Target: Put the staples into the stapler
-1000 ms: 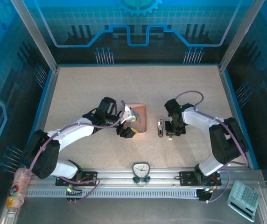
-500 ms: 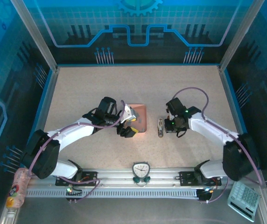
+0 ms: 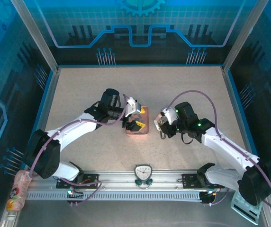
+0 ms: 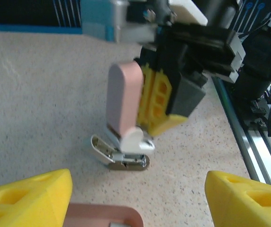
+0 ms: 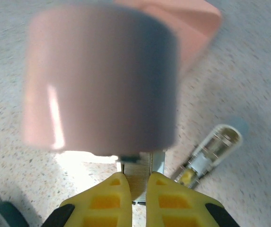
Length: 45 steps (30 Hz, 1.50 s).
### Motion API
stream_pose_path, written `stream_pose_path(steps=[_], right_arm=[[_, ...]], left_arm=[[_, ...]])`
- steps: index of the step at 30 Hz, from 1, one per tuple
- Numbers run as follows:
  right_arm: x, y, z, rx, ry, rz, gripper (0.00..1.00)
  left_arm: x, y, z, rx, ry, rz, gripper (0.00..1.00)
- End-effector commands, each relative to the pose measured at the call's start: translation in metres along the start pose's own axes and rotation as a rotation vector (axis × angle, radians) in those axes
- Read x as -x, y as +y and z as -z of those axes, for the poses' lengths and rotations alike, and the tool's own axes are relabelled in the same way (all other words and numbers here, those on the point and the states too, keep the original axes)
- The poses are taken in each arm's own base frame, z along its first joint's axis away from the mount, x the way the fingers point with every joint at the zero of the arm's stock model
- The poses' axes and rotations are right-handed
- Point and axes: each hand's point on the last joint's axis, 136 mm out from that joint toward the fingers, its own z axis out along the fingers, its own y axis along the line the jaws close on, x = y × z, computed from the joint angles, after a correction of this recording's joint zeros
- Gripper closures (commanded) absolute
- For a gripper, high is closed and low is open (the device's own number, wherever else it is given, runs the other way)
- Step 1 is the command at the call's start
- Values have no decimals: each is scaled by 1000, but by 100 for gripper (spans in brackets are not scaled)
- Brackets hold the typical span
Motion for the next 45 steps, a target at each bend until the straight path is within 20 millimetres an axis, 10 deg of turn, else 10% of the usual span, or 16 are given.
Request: stream_pose_path(steps=[1, 20, 45], right_arm=[[18, 26, 2, 113, -75, 232, 89], [34, 54, 1, 196, -94, 376, 89], [27, 57, 16, 187, -80, 453, 89]], left_arm=[[10, -17, -2, -113, -42, -91, 27], [-14, -29, -20, -168, 27, -111, 32], [-33, -28, -19, -144, 101, -164, 72]])
